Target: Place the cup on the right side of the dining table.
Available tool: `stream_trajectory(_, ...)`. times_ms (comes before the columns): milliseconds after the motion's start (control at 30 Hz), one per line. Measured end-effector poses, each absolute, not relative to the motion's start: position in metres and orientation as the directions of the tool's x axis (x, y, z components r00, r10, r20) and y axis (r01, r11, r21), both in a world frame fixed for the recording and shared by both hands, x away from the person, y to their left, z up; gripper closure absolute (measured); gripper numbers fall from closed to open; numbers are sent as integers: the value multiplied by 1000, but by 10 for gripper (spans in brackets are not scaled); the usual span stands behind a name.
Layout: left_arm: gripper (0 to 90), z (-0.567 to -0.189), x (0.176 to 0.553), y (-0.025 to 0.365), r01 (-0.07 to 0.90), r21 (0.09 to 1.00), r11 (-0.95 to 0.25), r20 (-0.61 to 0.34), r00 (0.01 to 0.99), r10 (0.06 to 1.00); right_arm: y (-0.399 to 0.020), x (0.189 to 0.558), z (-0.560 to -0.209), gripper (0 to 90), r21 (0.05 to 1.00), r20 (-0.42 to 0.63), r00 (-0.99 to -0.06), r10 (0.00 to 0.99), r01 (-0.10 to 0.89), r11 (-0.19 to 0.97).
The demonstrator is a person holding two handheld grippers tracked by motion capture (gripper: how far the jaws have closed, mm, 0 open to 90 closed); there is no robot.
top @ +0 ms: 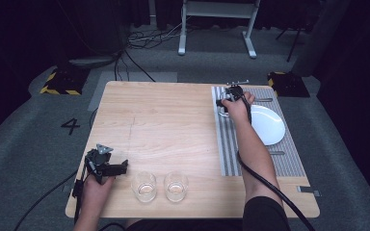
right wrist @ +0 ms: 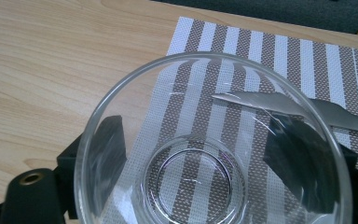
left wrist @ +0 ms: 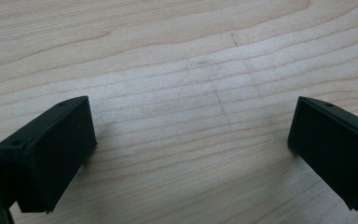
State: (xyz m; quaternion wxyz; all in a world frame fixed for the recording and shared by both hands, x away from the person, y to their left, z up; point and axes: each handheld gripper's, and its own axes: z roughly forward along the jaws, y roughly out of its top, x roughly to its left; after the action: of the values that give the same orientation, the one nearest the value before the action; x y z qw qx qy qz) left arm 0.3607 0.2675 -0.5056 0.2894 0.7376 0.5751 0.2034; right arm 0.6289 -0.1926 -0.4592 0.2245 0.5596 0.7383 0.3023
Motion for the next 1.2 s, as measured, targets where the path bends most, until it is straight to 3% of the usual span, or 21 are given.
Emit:
stream_trajectory(500,10,-506,361,267,730,662,-170,-33,255,966,-198,626,-457,174,693,55,-286,957,701,169)
stream_trajectory(1200,9,-506,362,267,731,661,-169,-33,253,967,-214,578,-400,163,728,32,-322,946,656,199)
